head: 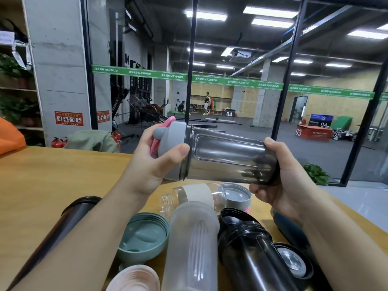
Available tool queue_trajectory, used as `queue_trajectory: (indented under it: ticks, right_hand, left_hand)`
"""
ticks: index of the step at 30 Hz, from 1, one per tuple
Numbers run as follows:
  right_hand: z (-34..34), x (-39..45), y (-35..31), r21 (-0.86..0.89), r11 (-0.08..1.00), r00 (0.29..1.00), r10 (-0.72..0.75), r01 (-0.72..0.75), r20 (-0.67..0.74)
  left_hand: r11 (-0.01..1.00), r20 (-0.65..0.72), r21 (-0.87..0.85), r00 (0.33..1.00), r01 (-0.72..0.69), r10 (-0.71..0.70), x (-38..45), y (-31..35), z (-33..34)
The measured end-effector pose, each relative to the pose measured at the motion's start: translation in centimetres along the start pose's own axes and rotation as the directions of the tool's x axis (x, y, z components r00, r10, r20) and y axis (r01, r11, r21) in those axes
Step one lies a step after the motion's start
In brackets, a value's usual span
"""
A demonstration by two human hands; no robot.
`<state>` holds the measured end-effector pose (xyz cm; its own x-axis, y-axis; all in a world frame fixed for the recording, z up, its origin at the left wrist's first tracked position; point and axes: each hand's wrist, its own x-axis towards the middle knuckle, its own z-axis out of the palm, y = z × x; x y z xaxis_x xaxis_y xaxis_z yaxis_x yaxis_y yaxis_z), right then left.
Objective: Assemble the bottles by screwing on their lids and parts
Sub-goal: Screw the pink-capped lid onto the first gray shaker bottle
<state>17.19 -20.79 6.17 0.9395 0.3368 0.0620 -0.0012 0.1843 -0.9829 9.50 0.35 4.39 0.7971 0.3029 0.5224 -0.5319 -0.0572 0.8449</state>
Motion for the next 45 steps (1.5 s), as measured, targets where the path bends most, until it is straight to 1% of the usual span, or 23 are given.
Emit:
queue_trajectory:
  ticks: [2, 4, 7, 10, 12, 14, 17, 19, 21, 23, 26, 29, 33, 35, 40, 45]
  right_hand:
    - [0.0, 0.0, 0.1, -0.01, 1.0, 1.0, -0.019, 0.019, 0.008]
    - [0.0, 0.0, 0.1, -0.008, 0.999, 0.999, -0.038, 0.038, 0.019]
    - [-0.2, 0.1, -0.1, -0.017, 0.999, 0.999, -0.04, 0.04, 0.006]
    - [-0.4, 0.0, -0.3, -0.028, 0.999, 0.999, 0.042, -0.043, -0.018]
    - [-0.6, 0.1, -0.4, -0.011, 0.997, 0.997, 0.081, -0.081, -0.002]
    - [-0.8, 0.0, -0.6, 0.0, 0.996, 0.995, 0.089, -0.089, 0.054]
    - [-0.8, 0.4, -0.5, -0.028, 0.999, 0.988, 0.048, -0.044, 0.144]
    - [-0.6, 0.7, 0.1, -0.045, 0.997, 0.986, -0.06, 0.068, 0.154]
    - [-0.4, 1.0, 0.5, -0.065, 0.981, 0.972, -0.169, 0.182, 0.165]
    - [-0.5, 1.2, 0.8, -0.085, 0.966, 0.959, -0.227, 0.244, 0.172]
    - [-0.8, 1.4, 1.1, -0.122, 0.96, 0.956, -0.229, 0.253, 0.184]
    - [-1.1, 1.6, 1.2, -0.176, 0.96, 0.971, -0.196, 0.218, 0.134]
    - [-1.2, 1.4, 1.3, -0.249, 0.962, 0.993, -0.111, 0.116, 0.034]
    - [-1.2, 1.2, 1.2, -0.263, 0.961, 0.997, -0.078, 0.079, 0.013]
    - [-1.3, 0.9, 0.8, -0.283, 0.959, 0.999, -0.033, 0.03, -0.006]
    - [-1.5, 0.8, 0.7, -0.242, 0.97, 0.999, 0.04, -0.035, 0.015]
  left_hand:
    - [0.998, -0.007, -0.035, 0.998, 0.056, -0.056, 0.0, 0.2, 0.2]
    - [0.997, -0.015, -0.048, 0.998, 0.063, -0.064, 0.1, 0.5, 0.3]
    - [1.0, -0.013, 0.0, 1.0, -0.014, 0.014, 0.0, 0.9, 0.4]
    - [0.994, 0.035, 0.044, 0.994, -0.101, 0.1, -0.4, 1.0, 0.6]
    - [0.993, 0.042, 0.056, 0.994, -0.106, 0.103, -0.4, 1.1, 0.5]
    - [0.998, 0.01, 0.026, 0.999, -0.049, 0.049, -0.2, 1.3, 0.3]
    - [0.992, -0.086, 0.011, 0.989, 0.125, -0.124, 0.0, 1.6, 0.2]
    - [0.967, -0.136, -0.011, 0.957, 0.256, -0.255, 0.1, 1.6, 0.5]
    - [0.932, -0.152, -0.031, 0.92, 0.361, -0.362, 0.0, 1.7, 0.7]
    - [0.909, -0.154, -0.048, 0.896, 0.414, -0.416, 0.0, 1.8, 0.7]
    - [0.894, -0.113, -0.045, 0.887, 0.447, -0.449, -0.1, 1.9, 0.5]
    - [0.889, -0.08, -0.028, 0.886, 0.457, -0.457, -0.2, 1.4, 0.6]
    - [0.91, -0.089, -0.028, 0.906, 0.414, -0.415, -0.4, 0.5, 1.3]
    - [0.919, -0.095, -0.042, 0.914, 0.393, -0.395, -0.3, 0.3, 1.3]
    - [0.956, -0.052, -0.024, 0.954, 0.293, -0.294, -0.3, 0.3, 0.8]
    - [0.972, -0.015, -0.008, 0.972, 0.236, -0.236, -0.3, 0.4, 0.7]
